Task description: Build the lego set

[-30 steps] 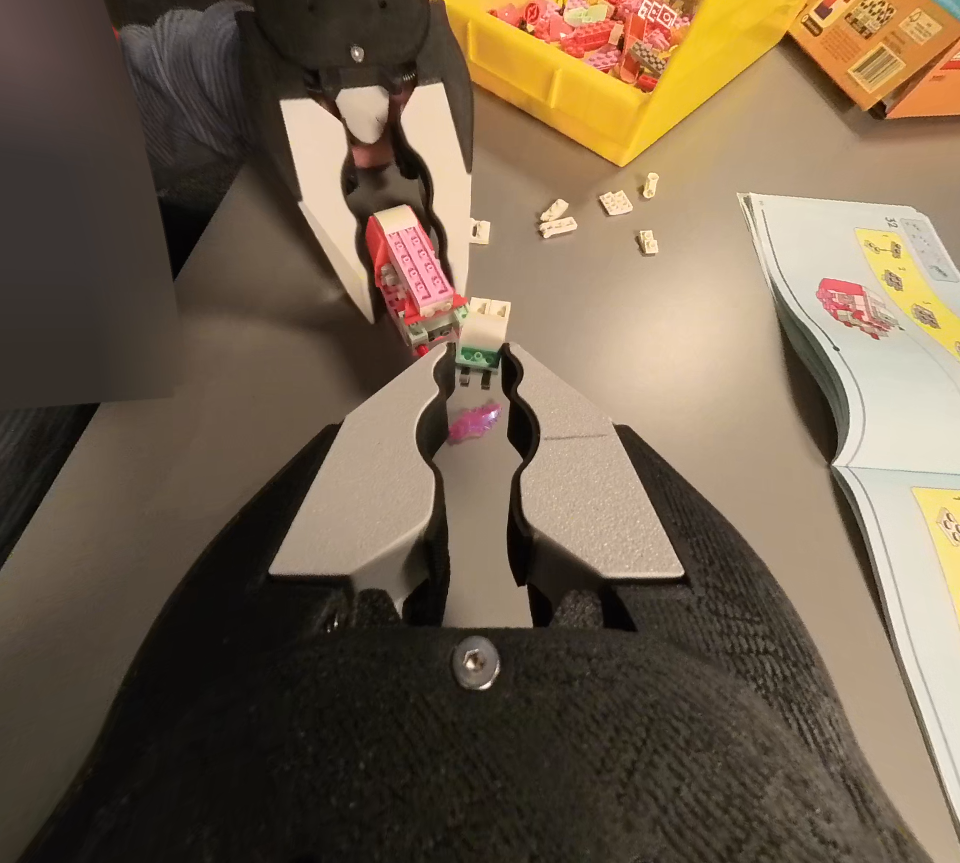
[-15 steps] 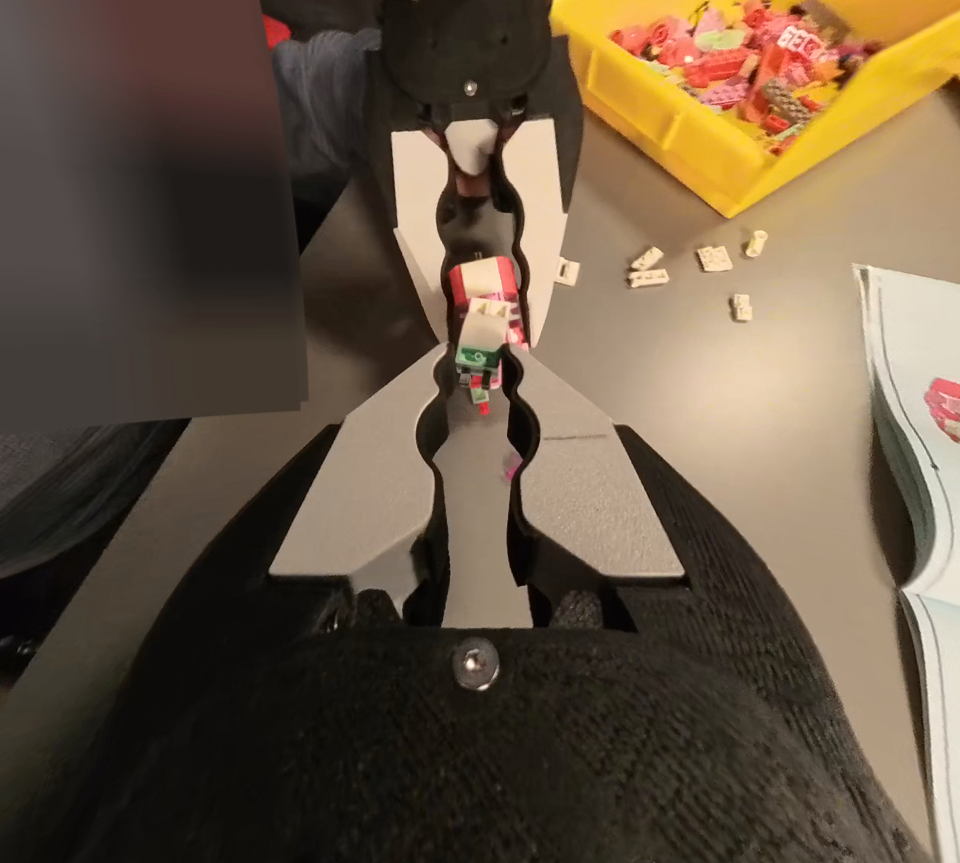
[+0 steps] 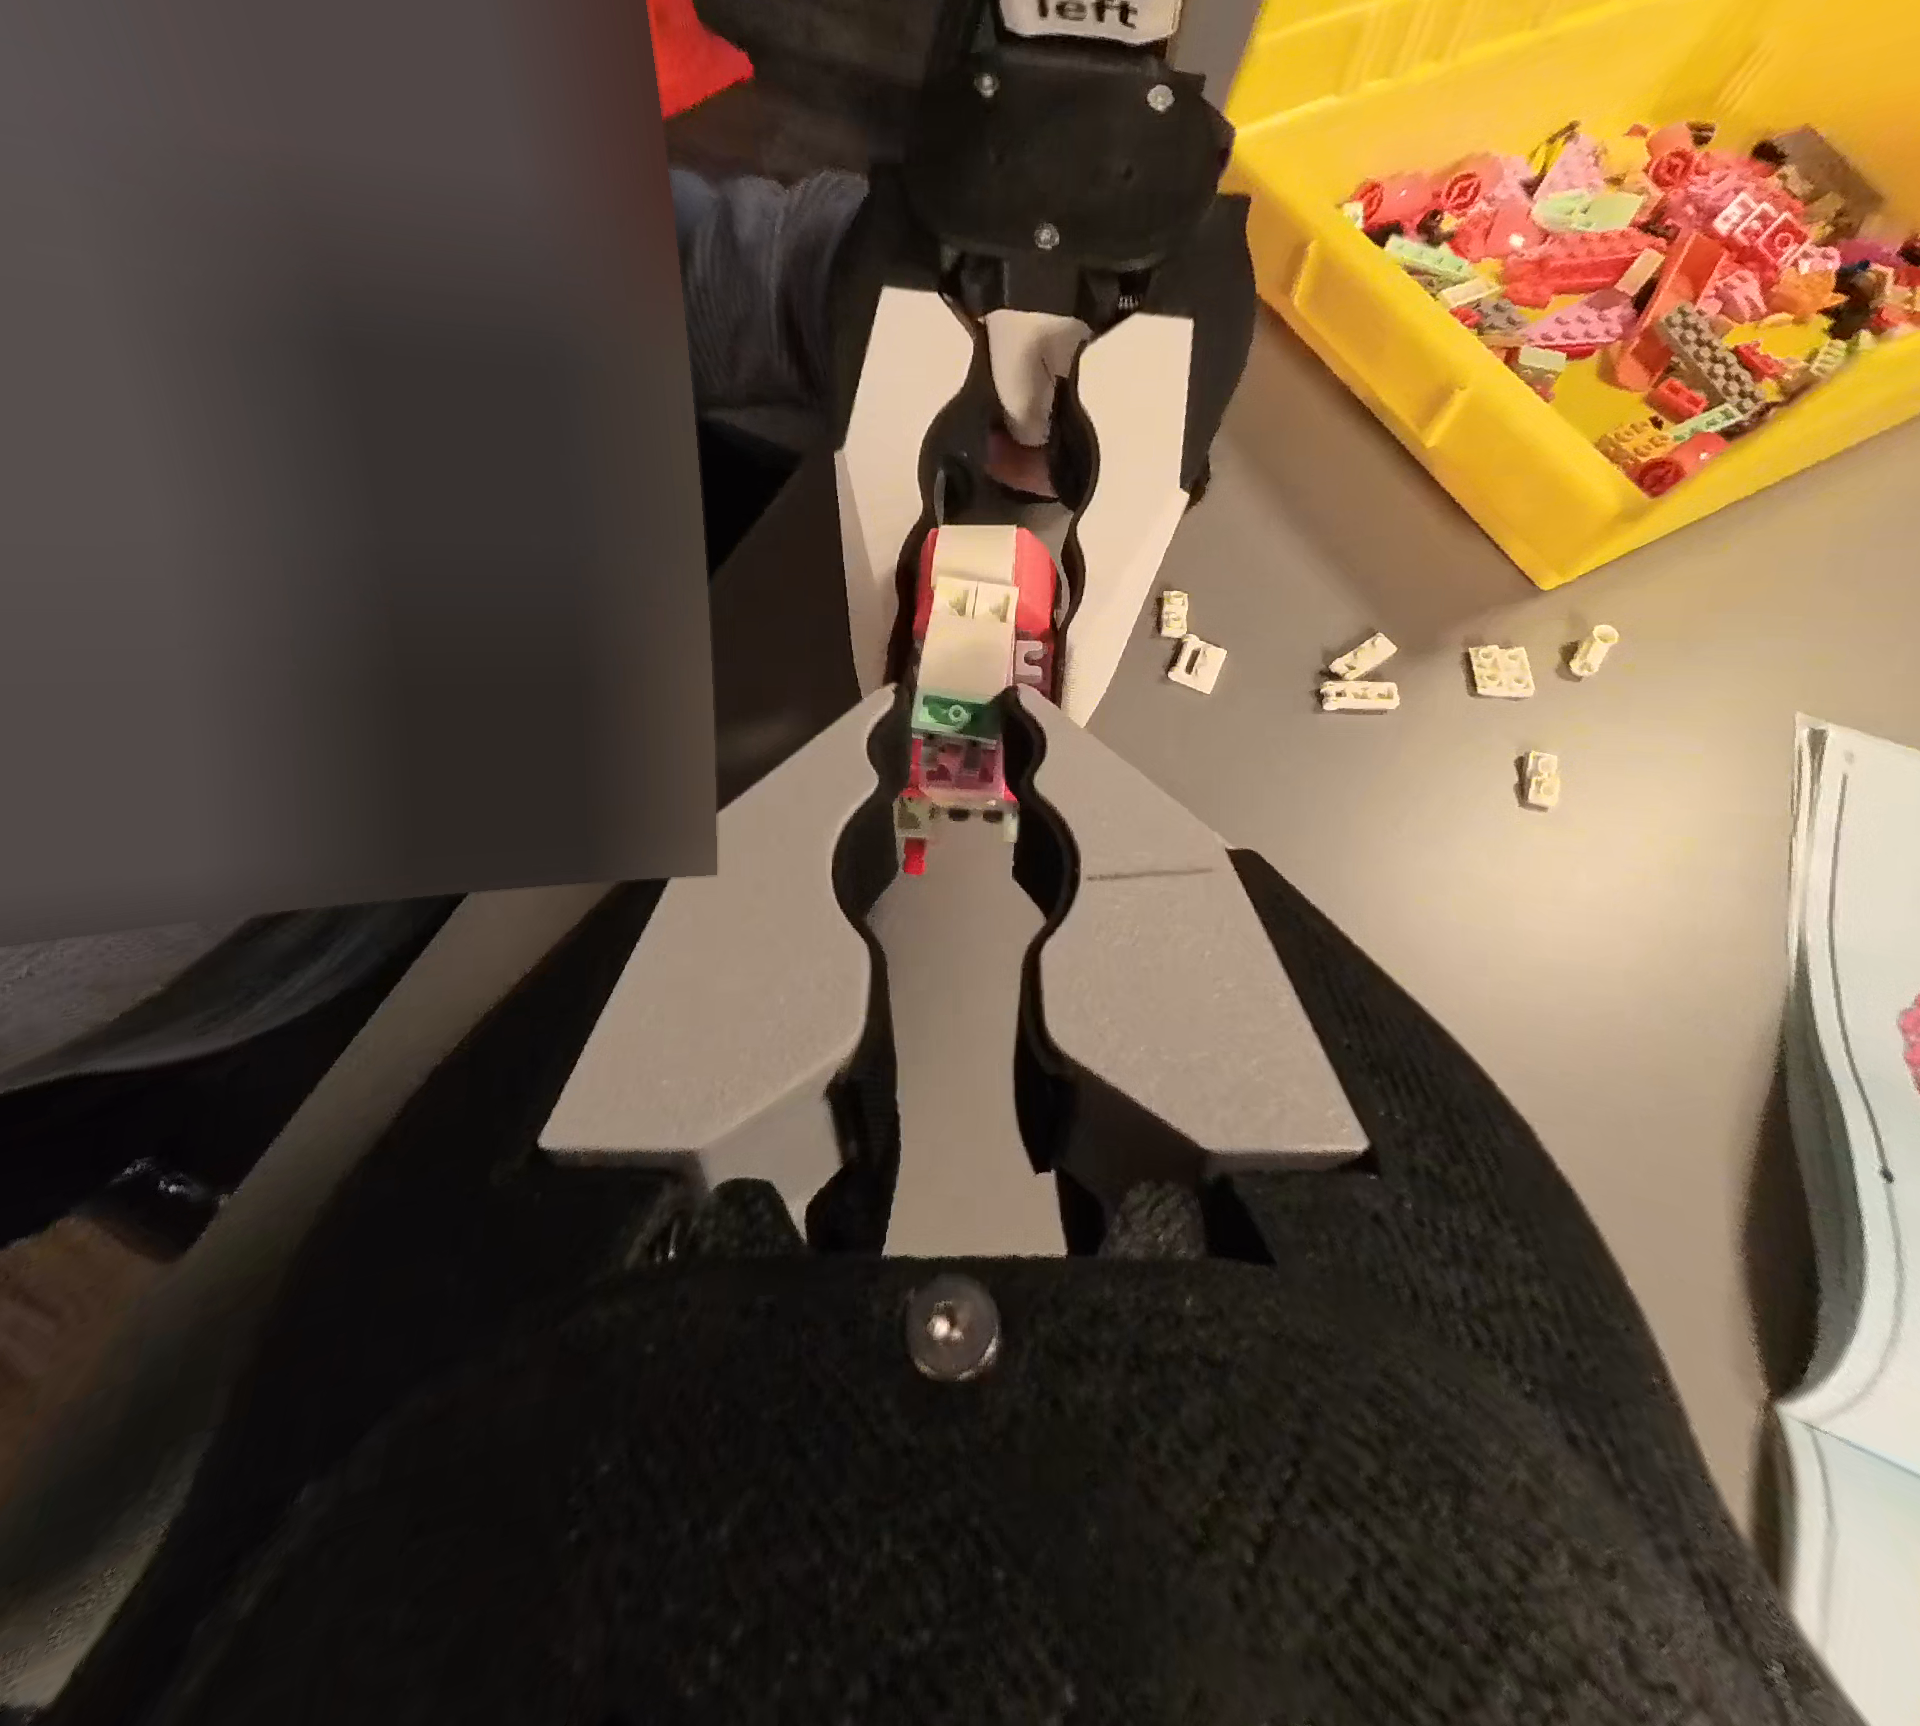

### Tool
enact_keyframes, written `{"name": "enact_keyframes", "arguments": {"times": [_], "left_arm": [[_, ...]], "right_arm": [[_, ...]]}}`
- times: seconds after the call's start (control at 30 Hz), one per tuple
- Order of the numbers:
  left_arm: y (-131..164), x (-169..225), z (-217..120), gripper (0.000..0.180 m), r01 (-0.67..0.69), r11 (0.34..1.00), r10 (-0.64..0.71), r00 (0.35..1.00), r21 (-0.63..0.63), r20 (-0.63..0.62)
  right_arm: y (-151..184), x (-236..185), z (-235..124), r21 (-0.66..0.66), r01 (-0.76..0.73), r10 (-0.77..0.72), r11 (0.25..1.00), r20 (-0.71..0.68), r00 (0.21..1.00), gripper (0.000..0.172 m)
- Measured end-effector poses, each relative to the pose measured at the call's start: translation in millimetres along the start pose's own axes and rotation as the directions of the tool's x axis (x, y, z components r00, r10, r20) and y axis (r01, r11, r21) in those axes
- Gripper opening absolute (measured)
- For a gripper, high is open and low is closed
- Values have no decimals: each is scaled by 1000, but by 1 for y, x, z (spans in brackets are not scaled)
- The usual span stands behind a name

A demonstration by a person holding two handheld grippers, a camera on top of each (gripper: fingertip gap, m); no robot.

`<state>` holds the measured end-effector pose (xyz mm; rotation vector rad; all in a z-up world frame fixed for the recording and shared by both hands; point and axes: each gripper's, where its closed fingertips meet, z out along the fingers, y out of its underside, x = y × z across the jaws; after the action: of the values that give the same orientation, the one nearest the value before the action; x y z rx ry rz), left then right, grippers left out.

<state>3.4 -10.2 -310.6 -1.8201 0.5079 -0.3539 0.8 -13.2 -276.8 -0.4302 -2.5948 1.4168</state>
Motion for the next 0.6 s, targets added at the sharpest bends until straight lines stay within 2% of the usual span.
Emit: {"name": "enact_keyframes", "arguments": {"times": [0.2, 0.6], "left_arm": [[-4, 2, -2, 38, -17, 999, 17, 1000, 33, -3], [-9, 3, -3, 38, -32, 998, 32, 999, 61, 3]], "right_arm": [[-4, -3, -1, -57, 61, -61, 997, 0, 998, 16], [-9, -3, -2, -60, 81, -83, 995, -26, 996, 15]]}}
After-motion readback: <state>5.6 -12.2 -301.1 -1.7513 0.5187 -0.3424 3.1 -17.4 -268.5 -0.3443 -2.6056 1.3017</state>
